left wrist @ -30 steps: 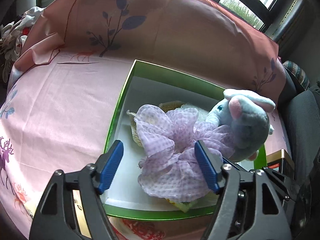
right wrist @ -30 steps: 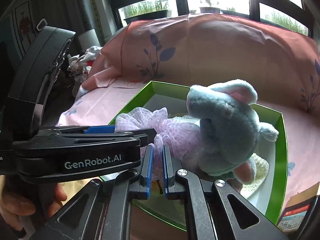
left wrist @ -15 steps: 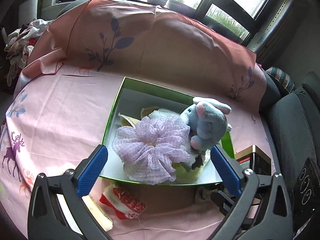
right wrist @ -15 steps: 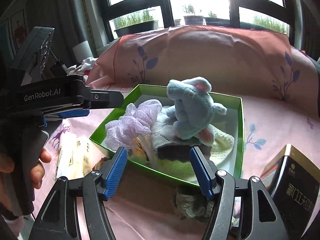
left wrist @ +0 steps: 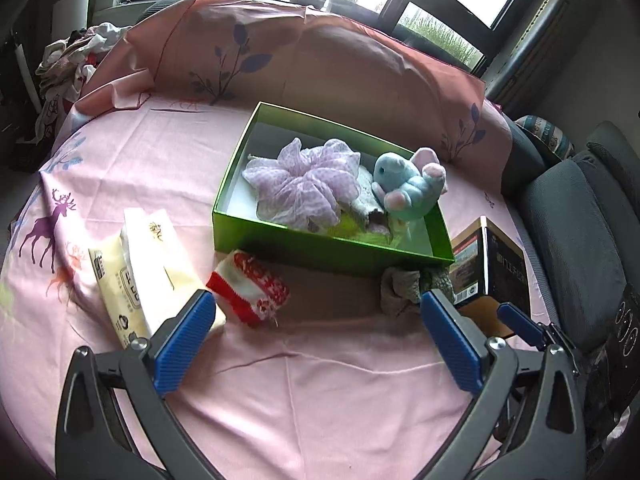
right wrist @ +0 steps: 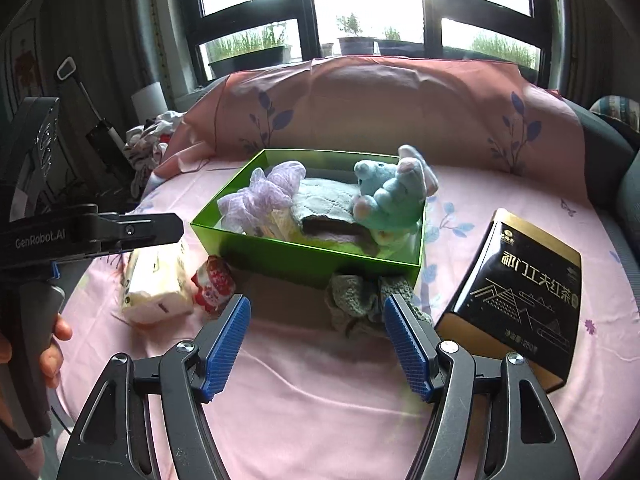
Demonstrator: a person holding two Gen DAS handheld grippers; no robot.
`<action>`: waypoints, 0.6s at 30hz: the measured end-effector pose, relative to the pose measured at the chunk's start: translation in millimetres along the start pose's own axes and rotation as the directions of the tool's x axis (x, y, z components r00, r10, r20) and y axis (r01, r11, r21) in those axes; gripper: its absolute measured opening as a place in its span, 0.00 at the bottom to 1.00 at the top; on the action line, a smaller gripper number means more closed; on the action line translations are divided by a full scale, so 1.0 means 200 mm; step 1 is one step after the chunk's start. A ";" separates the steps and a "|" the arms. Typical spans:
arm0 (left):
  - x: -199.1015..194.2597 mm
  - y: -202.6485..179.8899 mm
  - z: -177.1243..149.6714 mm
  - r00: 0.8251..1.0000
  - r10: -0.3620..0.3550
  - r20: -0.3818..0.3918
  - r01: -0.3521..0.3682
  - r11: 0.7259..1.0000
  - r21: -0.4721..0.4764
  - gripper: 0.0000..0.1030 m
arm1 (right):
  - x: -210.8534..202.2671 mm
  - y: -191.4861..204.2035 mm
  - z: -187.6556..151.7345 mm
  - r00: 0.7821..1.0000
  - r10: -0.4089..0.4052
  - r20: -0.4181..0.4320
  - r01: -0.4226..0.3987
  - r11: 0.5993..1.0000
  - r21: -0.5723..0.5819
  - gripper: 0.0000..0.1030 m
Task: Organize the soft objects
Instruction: 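Move the right tool back toward the red-and-white knitted hat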
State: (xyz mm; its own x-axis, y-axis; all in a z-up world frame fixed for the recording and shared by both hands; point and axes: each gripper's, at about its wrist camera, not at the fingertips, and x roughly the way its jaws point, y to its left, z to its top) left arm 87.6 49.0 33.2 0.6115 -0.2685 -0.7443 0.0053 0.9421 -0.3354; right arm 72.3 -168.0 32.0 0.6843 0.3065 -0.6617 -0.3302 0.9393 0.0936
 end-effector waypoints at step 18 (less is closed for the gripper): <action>-0.18 0.02 -0.37 0.998 0.051 0.037 -0.050 0.998 -0.040 0.99 | -0.18 0.07 -0.19 0.999 -0.034 0.013 0.034 0.999 -0.029 0.76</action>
State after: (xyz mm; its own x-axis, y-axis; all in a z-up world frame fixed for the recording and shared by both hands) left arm 8.0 46.8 15.9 0.6400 -0.2121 -0.7386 -0.0571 0.9454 -0.3209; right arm 18.2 -170.9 29.3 0.7035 0.2765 -0.6547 -0.3250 0.9444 0.0496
